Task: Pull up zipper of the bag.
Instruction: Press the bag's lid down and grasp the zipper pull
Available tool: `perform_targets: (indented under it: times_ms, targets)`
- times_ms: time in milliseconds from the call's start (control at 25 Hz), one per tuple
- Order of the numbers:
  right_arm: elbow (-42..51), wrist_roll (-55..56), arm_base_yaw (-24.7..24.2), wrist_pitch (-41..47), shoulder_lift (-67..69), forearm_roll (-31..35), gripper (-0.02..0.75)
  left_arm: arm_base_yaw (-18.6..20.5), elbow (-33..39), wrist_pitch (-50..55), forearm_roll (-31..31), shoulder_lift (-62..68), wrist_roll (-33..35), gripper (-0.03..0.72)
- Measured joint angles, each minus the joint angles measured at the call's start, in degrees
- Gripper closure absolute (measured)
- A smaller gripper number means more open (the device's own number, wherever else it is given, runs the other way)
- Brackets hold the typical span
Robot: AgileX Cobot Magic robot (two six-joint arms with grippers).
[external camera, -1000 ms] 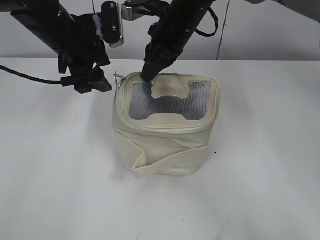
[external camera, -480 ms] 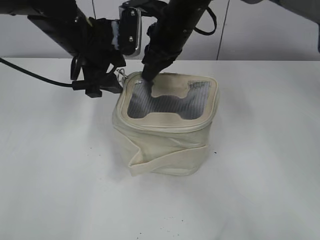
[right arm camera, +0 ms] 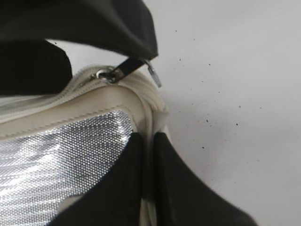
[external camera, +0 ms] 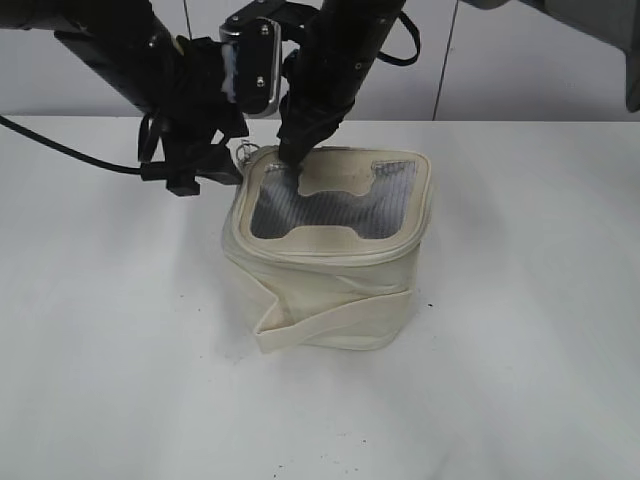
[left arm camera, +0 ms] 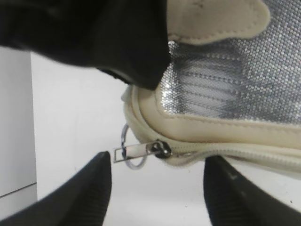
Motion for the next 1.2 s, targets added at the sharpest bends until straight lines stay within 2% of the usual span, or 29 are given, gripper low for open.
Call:
perform_targets:
  times_ms: [40, 160, 280, 400, 480, 760, 1040, 1120, 1200]
  targets:
    - [0.0, 0.0, 0.0, 0.0, 0.0, 0.0, 0.7, 0.0, 0.0, 0.2, -0.1, 0.0, 0.0, 0.241]
    - [0.0, 0.0, 0.0, 0.0, -0.1, 0.0, 0.7, 0.0, 0.0, 0.8, -0.1, 0.0, -0.4, 0.393]
    - [0.0, 0.2, 0.1, -0.1, -0.4, -0.3, 0.7, 0.1, 0.0, 1.5, -0.3, 0.0, -3.2, 0.617]
    - [0.3, 1.2, 0.3, -0.5, -1.0, -0.7, 0.701, 0.4, 0.0, 2.0, -0.3, 0.0, -7.6, 0.69]
    - [0.3, 2.0, 0.5, -0.9, -1.1, -0.9, 0.701, 0.7, 0.0, 2.5, 0.0, 0.0, -9.7, 0.691]
    - [0.4, 2.9, 0.9, -2.2, -1.2, 0.4, 0.702, 2.3, 0.1, 4.4, -0.4, -1.4, -10.0, 0.691]
    - [0.4, 5.0, 1.2, -2.4, -1.3, 0.5, 0.702, 2.7, 0.5, 7.0, -4.4, -2.4, -9.6, 0.69]
    - [0.4, 5.2, 1.2, -2.4, -1.3, 0.4, 0.702, 2.8, 0.5, 7.4, -5.4, -2.4, -9.3, 0.658]
    - [0.4, 5.4, 1.2, -2.4, -1.4, 0.4, 0.702, 2.8, 0.5, 7.7, -6.1, -2.4, -8.9, 0.585]
